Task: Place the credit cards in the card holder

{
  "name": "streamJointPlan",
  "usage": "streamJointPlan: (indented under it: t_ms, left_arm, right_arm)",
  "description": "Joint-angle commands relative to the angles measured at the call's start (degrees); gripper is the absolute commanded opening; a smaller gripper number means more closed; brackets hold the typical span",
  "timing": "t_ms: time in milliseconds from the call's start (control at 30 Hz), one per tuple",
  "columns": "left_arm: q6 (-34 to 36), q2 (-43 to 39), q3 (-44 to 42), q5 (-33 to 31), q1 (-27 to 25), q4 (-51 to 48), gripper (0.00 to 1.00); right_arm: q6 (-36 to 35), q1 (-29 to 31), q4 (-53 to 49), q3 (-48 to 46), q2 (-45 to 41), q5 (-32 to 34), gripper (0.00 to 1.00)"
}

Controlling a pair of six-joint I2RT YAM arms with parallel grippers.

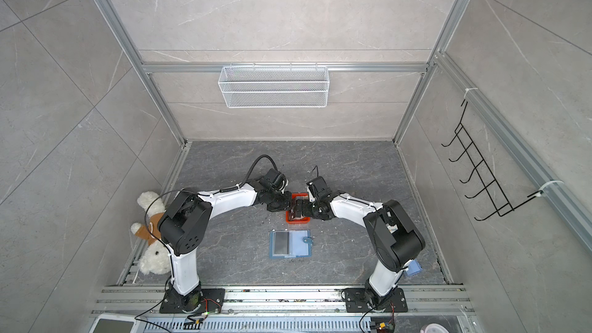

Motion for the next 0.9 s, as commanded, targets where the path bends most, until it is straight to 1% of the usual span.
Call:
streamJointPlan:
  t_ms: [0, 333, 567, 867]
  left_arm:
    - [0.08, 0.01, -0.48, 0.00, 0.14, -0.39, 0.08]
    - [0.26, -0.08, -0.83, -0.31, 0.19, -0.54, 0.09]
    - [-0.19, 0.09, -1.27, -0.06, 0.23, 0.17, 0.12]
    - [-0.78, 0.51, -1.62, 2.21, 0.24, 1.75, 0.19]
  right_arm:
    - [-0.72, 0.35, 0.03, 1.53, 1.25, -0.28, 0.96]
    - [0.65, 0.27, -2.97, 1.00, -2.15, 5.21, 0.95]
    - [0.36, 0.12, -4.30, 0.89, -3.69, 5.84, 0.95]
    - [0.10, 0.17, -5.10, 0.64, -4.90, 6.12, 0.95]
